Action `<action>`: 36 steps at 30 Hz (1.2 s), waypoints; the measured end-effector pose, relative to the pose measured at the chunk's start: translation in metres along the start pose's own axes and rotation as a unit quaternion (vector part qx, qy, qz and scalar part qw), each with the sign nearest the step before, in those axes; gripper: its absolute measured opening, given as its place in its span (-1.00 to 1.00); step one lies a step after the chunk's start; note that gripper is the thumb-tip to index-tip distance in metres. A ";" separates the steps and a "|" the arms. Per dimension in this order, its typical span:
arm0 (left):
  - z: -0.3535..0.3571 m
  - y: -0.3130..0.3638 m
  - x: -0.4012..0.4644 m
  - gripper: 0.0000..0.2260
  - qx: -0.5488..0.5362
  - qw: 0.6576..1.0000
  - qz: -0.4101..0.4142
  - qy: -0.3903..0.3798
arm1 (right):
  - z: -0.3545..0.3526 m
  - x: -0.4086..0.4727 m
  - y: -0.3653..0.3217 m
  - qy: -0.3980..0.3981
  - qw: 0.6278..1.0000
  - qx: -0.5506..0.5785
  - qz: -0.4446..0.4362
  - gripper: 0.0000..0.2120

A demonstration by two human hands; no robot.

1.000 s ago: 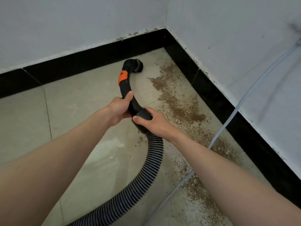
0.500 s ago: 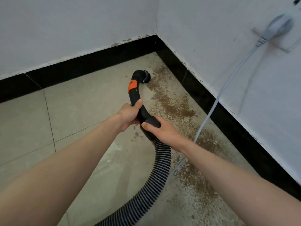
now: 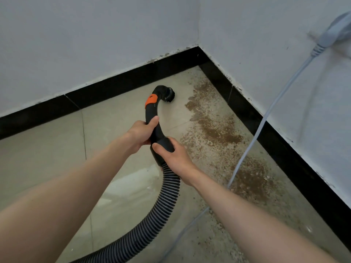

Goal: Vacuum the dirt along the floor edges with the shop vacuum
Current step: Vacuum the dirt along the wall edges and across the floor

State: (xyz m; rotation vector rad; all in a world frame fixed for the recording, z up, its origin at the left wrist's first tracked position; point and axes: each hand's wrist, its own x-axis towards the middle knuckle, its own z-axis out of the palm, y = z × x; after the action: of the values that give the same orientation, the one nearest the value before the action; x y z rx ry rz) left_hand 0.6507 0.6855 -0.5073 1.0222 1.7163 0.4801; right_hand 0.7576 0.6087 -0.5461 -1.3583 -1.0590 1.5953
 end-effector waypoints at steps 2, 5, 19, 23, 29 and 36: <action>0.007 0.002 -0.004 -0.61 0.019 1.000 -0.010 0.000 | -0.003 -0.004 0.007 -0.002 1.000 0.015 0.004 -0.85; 0.016 0.016 -0.009 -0.62 0.043 0.999 0.023 0.017 | -0.012 -0.006 0.002 0.011 0.998 0.053 -0.026 -0.90; -0.001 0.066 -0.005 -0.60 0.098 0.995 -0.013 -0.017 | -0.014 0.010 -0.035 -0.011 0.994 0.109 0.022 -0.71; -0.013 0.065 0.002 -0.69 0.069 0.997 0.004 -0.017 | -0.008 0.014 -0.045 -0.019 0.995 0.094 0.019 -0.75; -0.039 0.045 0.025 -0.64 0.012 1.000 0.005 0.015 | 0.011 0.021 -0.056 -0.051 0.994 0.077 0.052 -0.67; -0.021 0.006 0.056 -0.62 -0.004 1.000 0.022 -0.017 | 0.016 0.036 -0.023 -0.038 0.992 0.045 0.108 -0.74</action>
State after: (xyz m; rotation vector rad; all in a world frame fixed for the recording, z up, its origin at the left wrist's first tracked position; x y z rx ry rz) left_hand 0.6283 0.7381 -0.5265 1.0575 1.6641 0.4956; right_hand 0.7377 0.6490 -0.5355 -1.3984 -0.8954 1.8430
